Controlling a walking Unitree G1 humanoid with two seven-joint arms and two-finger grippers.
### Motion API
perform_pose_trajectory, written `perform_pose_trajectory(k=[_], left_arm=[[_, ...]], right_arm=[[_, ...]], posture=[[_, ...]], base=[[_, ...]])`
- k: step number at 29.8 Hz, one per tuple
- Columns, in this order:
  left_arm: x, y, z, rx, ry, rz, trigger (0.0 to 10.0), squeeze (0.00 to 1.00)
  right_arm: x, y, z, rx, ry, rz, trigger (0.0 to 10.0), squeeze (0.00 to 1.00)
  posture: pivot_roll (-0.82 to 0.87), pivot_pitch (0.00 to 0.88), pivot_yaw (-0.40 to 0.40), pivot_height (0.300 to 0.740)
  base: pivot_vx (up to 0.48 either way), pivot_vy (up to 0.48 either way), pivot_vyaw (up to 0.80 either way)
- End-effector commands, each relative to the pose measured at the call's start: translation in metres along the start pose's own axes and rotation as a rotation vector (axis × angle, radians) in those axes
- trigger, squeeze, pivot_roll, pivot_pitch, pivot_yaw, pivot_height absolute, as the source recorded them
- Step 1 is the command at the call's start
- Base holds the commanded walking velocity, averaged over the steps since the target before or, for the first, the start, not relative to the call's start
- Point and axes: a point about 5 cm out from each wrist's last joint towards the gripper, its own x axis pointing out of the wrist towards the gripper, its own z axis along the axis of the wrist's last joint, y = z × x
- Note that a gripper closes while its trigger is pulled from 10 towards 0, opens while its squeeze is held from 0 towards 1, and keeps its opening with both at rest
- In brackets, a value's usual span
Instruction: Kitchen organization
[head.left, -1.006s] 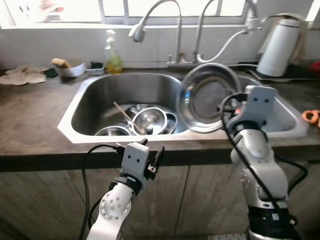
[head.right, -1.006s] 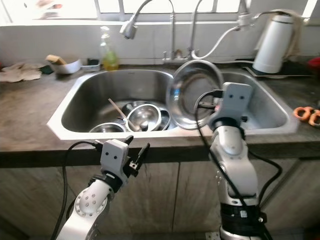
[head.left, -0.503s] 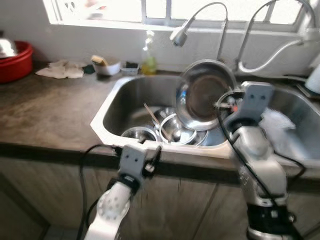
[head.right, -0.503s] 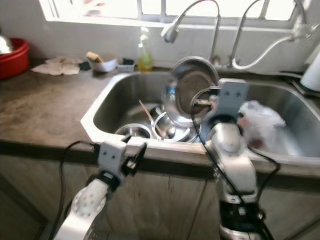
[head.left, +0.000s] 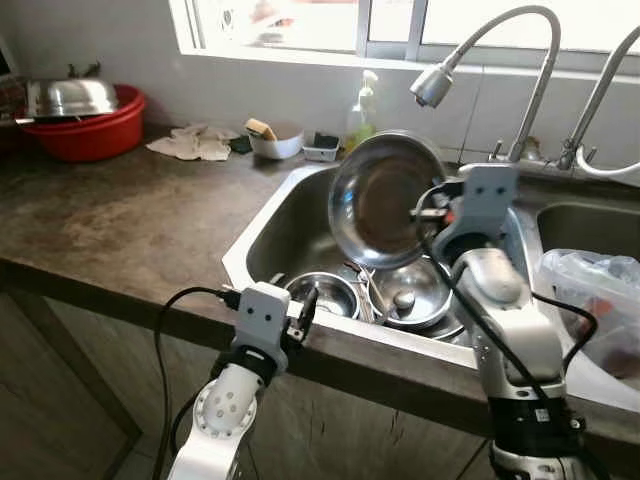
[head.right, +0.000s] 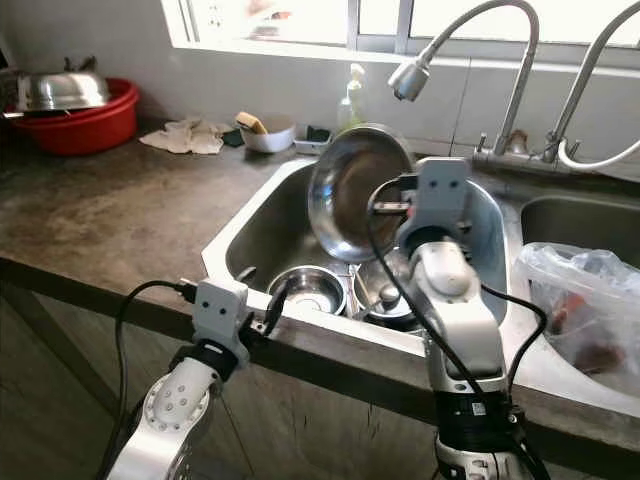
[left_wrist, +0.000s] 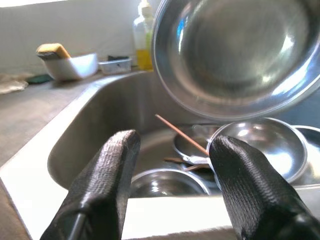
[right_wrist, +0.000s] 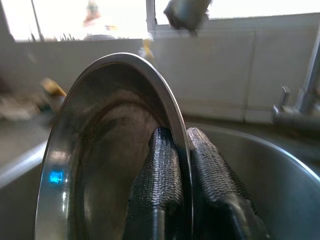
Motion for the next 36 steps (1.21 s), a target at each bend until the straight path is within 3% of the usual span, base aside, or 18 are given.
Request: perform_pose_trajectory(k=[1, 5, 12, 19, 23, 24, 31, 36], left_arm=[[-0.001, -0.001, 0.0, 0.005, 0.008, -0.007, 10.0, 0.0], [-0.003, -0.004, 0.0, -0.001, 0.012, -0.016, 10.0, 0.0], [-0.009, -0.007, 0.001, -0.009, 0.019, -0.022, 10.0, 0.0], [-0.021, -0.014, 0.002, -0.02, 0.037, -0.035, 10.0, 0.0], [-0.025, -0.015, 0.001, -0.024, 0.049, -0.036, 10.0, 0.0], [-0.026, -0.015, 0.001, -0.024, 0.055, -0.034, 10.0, 0.0], [-0.026, -0.014, 0.001, -0.025, 0.063, -0.034, 10.0, 0.0], [-0.022, -0.013, 0.001, -0.023, 0.064, -0.035, 10.0, 0.0]], right_arm=[[0.008, -0.003, -0.005, -0.013, 0.06, -0.008, 10.0, 0.0], [0.023, -0.008, -0.016, -0.021, 0.145, -0.018, 10.0, 0.0], [0.05, -0.013, -0.039, 0.044, 0.331, -0.005, 10.0, 0.0], [0.057, -0.014, -0.062, 0.16, 0.476, 0.014, 10.0, 0.0], [0.057, -0.014, -0.067, 0.162, 0.509, 0.015, 10.0, 0.02], [0.058, -0.015, -0.068, 0.156, 0.509, 0.013, 10.0, 1.0], [0.062, -0.018, -0.065, 0.161, 0.477, 0.006, 10.0, 1.0], [0.064, -0.021, -0.051, 0.141, 0.36, -0.008, 10.0, 1.0]], posture=[[0.03, 0.013, -0.046, 0.74], [0.03, 0.019, -0.05, 0.74], [0.05, 0.055, -0.059, 0.74], [0.07, 0.094, -0.068, 0.74], [0.08, 0.114, -0.07, 0.74], [0.07, 0.123, -0.065, 0.74], [0.07, 0.123, -0.06, 0.74], [0.06, 0.106, -0.056, 0.74]], base=[[0.0, 0.0, 0.0], [0.0, 0.0, 0.0], [0.0, 0.0, 0.0], [0.0, 0.0, 0.0], [0.0, 0.0, 0.0], [0.0, 0.0, 0.0], [0.0, 0.0, 0.0], [0.0, 0.0, 0.0]])
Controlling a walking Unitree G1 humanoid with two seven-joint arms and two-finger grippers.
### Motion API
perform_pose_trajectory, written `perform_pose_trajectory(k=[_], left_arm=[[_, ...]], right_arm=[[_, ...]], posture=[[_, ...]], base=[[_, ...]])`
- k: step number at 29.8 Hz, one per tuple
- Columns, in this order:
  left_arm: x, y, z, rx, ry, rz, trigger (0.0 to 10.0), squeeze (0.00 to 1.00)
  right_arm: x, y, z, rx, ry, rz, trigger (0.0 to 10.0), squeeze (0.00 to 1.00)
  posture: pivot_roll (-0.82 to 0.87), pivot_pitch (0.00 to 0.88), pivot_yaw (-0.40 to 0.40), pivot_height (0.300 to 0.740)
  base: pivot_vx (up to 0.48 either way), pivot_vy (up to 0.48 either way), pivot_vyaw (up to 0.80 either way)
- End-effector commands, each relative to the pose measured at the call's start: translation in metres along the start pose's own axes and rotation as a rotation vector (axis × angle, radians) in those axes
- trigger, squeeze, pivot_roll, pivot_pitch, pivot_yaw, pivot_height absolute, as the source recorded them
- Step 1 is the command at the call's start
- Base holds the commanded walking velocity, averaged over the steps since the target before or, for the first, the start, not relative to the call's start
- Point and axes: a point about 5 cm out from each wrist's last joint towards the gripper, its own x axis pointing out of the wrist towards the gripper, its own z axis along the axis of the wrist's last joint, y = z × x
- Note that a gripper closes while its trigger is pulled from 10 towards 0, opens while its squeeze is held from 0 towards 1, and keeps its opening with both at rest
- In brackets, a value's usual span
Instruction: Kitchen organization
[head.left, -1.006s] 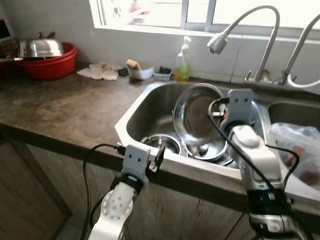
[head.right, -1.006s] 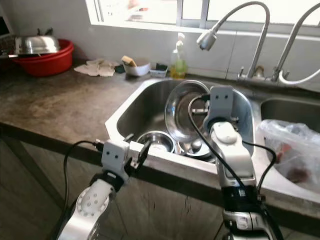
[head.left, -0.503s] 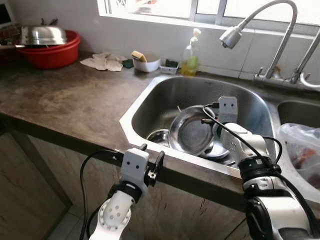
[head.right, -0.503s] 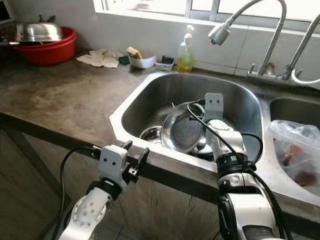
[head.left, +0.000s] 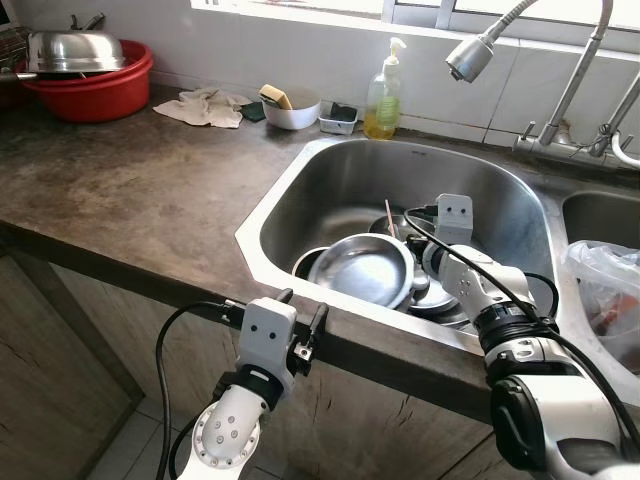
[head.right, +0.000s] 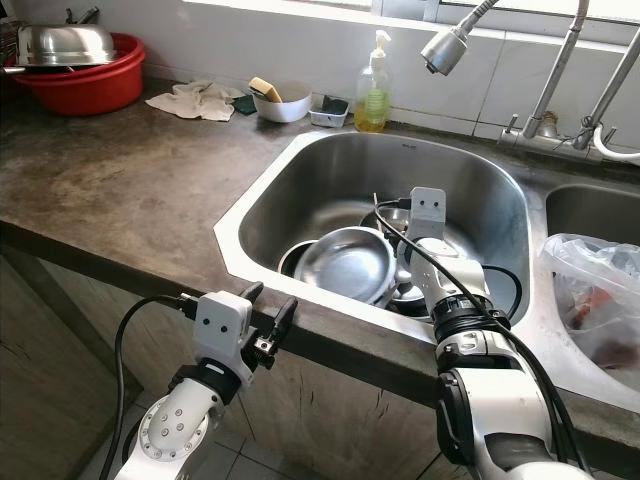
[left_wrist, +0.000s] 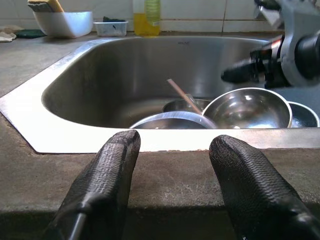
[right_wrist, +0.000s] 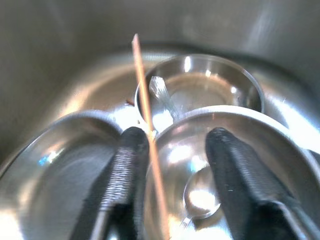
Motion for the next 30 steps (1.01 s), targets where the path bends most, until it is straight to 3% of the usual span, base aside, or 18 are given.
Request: perform_pose_trajectory(k=[1, 2, 3, 4, 6, 8, 11, 18, 20, 21, 27, 30], left_arm=[[0.002, -0.001, -0.003, 0.009, 0.022, -0.009, 10.0, 0.0], [0.002, 0.0, -0.003, 0.01, 0.021, -0.008, 10.0, 0.0], [0.003, 0.0, -0.003, 0.011, 0.02, -0.008, 10.0, 0.0], [0.004, 0.001, -0.003, 0.013, 0.016, -0.005, 10.0, 0.0], [0.005, 0.002, -0.003, 0.013, 0.015, -0.004, 10.0, 0.0], [0.008, 0.004, -0.003, 0.017, 0.006, 0.0, 10.0, 0.0], [0.009, 0.005, -0.003, 0.023, 0.006, 0.002, 10.0, 0.0], [0.006, 0.006, -0.005, 0.041, 0.003, -0.007, 10.0, 0.0], [0.004, 0.005, -0.004, 0.045, -0.005, -0.018, 10.0, 0.0], [0.004, 0.005, -0.004, 0.045, -0.005, -0.018, 10.0, 0.0], [-0.002, -0.002, 0.005, 0.041, -0.04, -0.063, 10.0, 0.0], [-0.006, -0.001, 0.002, 0.04, -0.031, -0.053, 10.0, 0.0]], right_arm=[[-0.007, -0.004, 0.018, -0.011, -0.126, -0.022, 10.0, 1.0], [-0.01, -0.004, 0.021, -0.013, -0.16, -0.025, 10.0, 0.78], [-0.012, -0.004, 0.023, -0.013, -0.182, -0.028, 10.0, 0.78], [-0.017, -0.003, 0.027, -0.026, -0.231, -0.028, 10.0, 0.0], [-0.018, -0.003, 0.029, -0.031, -0.248, -0.032, 10.0, 0.0], [-0.042, 0.003, 0.039, -0.075, -0.407, -0.019, 10.0, 0.0], [-0.057, 0.009, 0.04, -0.138, -0.48, 0.013, 10.0, 0.0], [-0.108, 0.016, 0.021, -0.172, -0.628, 0.05, 10.0, 0.0], [-0.123, 0.018, 0.006, -0.18, -0.639, 0.092, 10.0, 0.0], [-0.123, 0.018, 0.006, -0.18, -0.639, 0.092, 10.0, 0.0], [-0.142, 0.017, -0.042, -0.229, -0.537, 0.13, 10.0, 0.0], [-0.146, 0.016, -0.05, -0.249, -0.52, 0.127, 10.0, 0.0]], posture=[[0.06, 0.101, -0.056, 0.74], [0.06, 0.097, -0.056, 0.74], [0.06, 0.095, -0.055, 0.74], [0.06, 0.084, -0.052, 0.74], [0.06, 0.084, -0.052, 0.74], [0.05, 0.065, -0.047, 0.74], [0.05, 0.055, -0.046, 0.74], [0.03, 0.026, -0.035, 0.74], [0.02, 0.016, -0.03, 0.74], [0.02, 0.016, -0.03, 0.74], [0.02, 0.0, -0.021, 0.74], [0.02, 0.0, -0.022, 0.74]], base=[[0.0, 0.0, 0.0], [0.0, 0.0, 0.0], [0.0, 0.0, 0.0], [0.0, 0.0, 0.0], [0.0, 0.0, 0.0], [0.0, 0.0, 0.0], [0.0, 0.0, 0.0], [0.0, 0.0, 0.0], [0.0, 0.0, 0.0], [0.0, 0.0, 0.0], [0.0, 0.0, 0.0], [0.0, 0.0, 0.0]])
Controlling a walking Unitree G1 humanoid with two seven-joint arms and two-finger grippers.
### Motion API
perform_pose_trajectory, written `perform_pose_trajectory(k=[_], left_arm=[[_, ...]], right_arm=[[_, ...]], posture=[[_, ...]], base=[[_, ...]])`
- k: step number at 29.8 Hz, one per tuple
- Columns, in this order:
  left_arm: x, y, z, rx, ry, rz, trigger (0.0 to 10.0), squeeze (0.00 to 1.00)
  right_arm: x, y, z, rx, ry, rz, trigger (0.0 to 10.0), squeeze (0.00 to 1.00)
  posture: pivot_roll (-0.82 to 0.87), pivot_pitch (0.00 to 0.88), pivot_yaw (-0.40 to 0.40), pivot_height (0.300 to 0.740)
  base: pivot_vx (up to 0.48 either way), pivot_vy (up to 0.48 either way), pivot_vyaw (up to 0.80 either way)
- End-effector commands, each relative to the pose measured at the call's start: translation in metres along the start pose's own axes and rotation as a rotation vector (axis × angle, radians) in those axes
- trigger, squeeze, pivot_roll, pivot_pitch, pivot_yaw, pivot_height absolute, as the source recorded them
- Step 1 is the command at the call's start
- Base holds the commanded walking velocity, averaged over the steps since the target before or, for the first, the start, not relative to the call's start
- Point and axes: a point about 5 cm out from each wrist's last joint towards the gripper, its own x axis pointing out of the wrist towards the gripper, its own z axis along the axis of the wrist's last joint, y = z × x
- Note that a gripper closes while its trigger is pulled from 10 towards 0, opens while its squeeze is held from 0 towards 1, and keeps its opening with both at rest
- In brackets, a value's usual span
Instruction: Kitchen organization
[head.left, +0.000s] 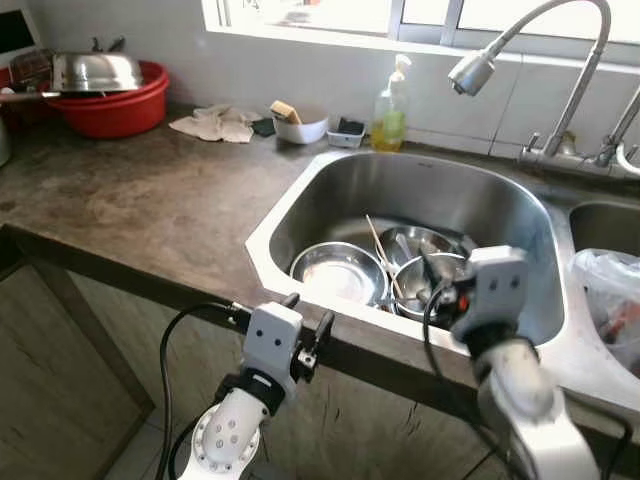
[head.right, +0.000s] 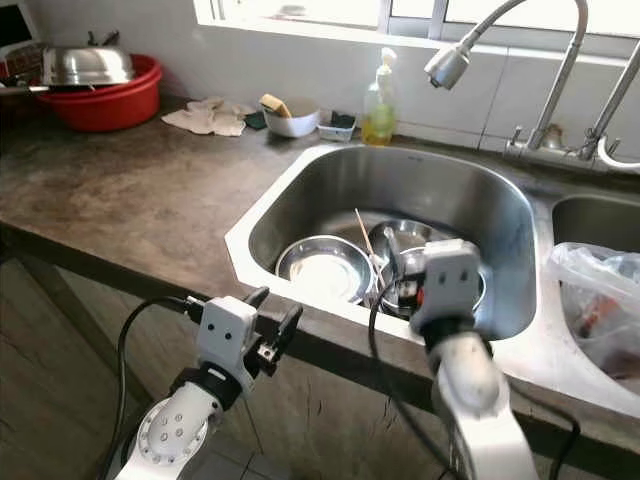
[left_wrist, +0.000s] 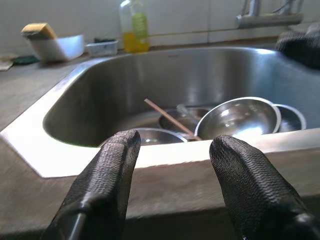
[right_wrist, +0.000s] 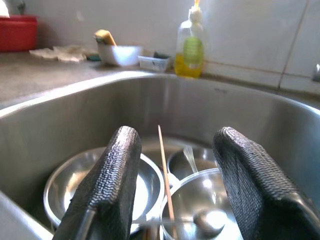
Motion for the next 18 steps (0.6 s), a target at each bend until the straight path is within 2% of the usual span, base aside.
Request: perform_pose_trajectory(k=[1, 8, 18], left_arm=[[-0.0055, 0.0007, -0.0015, 0.002, 0.005, 0.007, 10.0, 0.0], [-0.0108, -0.0003, -0.0075, 0.002, 0.03, 0.02, 10.0, 0.0], [-0.013, 0.0014, -0.0094, 0.008, 0.034, 0.024, 10.0, 0.0]], right_arm=[[-0.0052, 0.0026, 0.0096, -0.018, -0.047, 0.012, 10.0, 0.0], [-0.0115, 0.008, 0.0064, -0.004, -0.034, 0.01, 10.0, 0.0], [-0.0107, 0.0086, 0.0068, 0.009, -0.032, 0.013, 10.0, 0.0]], posture=[[0.02, 0.0, -0.021, 0.74], [0.02, 0.0, -0.021, 0.74], [0.02, 0.0, -0.022, 0.74]], base=[[0.0, 0.0, 0.0], [0.0, 0.0, 0.0], [-0.275, 0.0, 0.0]])
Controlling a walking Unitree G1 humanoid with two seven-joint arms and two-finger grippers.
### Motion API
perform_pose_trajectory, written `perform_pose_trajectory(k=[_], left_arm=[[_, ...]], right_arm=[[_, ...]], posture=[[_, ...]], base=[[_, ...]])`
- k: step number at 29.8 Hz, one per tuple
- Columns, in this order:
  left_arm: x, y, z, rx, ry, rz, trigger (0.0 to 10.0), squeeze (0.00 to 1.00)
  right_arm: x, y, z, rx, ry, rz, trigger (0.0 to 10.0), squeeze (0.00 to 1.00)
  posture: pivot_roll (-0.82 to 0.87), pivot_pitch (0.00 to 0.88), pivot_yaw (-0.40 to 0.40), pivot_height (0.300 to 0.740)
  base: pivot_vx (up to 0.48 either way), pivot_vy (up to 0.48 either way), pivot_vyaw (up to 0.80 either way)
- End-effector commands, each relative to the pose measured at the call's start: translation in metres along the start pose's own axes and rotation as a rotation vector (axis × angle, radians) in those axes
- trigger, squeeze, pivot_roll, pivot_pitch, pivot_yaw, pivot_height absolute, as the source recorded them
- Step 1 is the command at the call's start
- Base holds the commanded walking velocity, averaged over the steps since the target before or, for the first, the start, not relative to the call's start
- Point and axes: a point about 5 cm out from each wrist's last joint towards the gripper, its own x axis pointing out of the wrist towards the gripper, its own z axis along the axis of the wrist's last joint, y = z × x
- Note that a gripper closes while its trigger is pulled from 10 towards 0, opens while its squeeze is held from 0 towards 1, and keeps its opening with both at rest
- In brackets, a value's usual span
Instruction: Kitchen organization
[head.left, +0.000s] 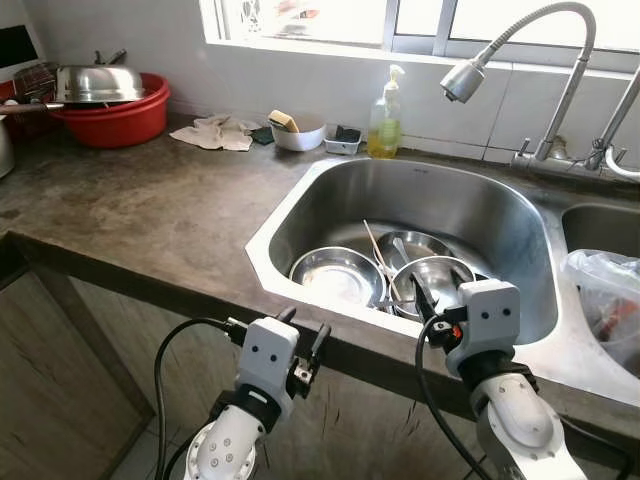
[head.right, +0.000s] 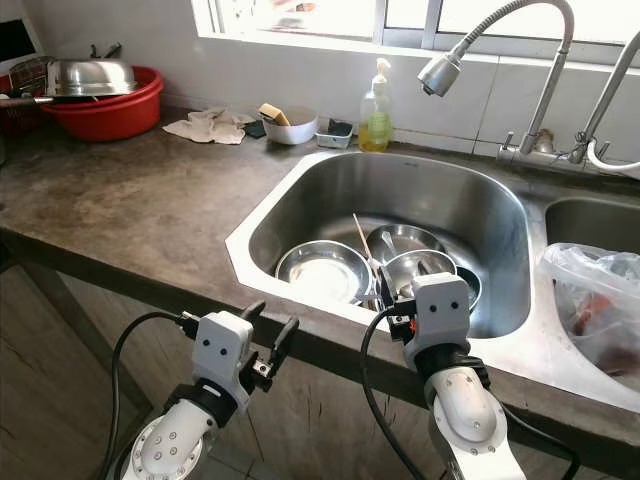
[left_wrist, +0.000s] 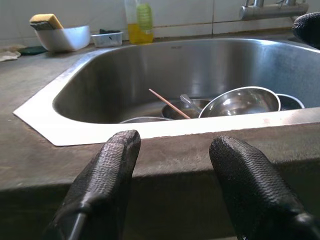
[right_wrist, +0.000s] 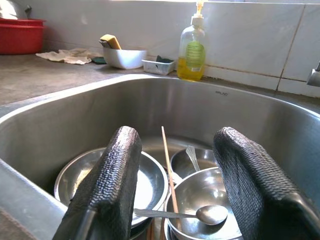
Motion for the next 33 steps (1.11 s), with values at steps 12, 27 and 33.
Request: perform_pose_trajectory(k=[12, 27, 33], left_arm=[[-0.005, 0.0, -0.001, 0.014, 0.0, -0.009, 10.0, 0.0], [-0.01, 0.001, -0.006, 0.015, 0.03, 0.007, 10.0, 0.0], [-0.011, -0.002, -0.007, 0.006, 0.036, 0.006, 10.0, 0.0]], right_arm=[[-0.005, 0.007, 0.001, 0.022, -0.003, 0.025, 10.0, 0.0], [-0.011, 0.016, -0.015, 0.048, 0.081, 0.051, 10.0, 0.0], [-0.013, 0.021, -0.021, 0.052, 0.107, 0.072, 10.0, 0.0]], posture=[[0.03, 0.0, -0.018, 0.74], [0.04, 0.0, -0.025, 0.74], [0.04, 0.0, -0.022, 0.74]], base=[[-0.312, 0.0, 0.0], [-0.324, 0.0, 0.0], [-0.328, 0.0, 0.0]])
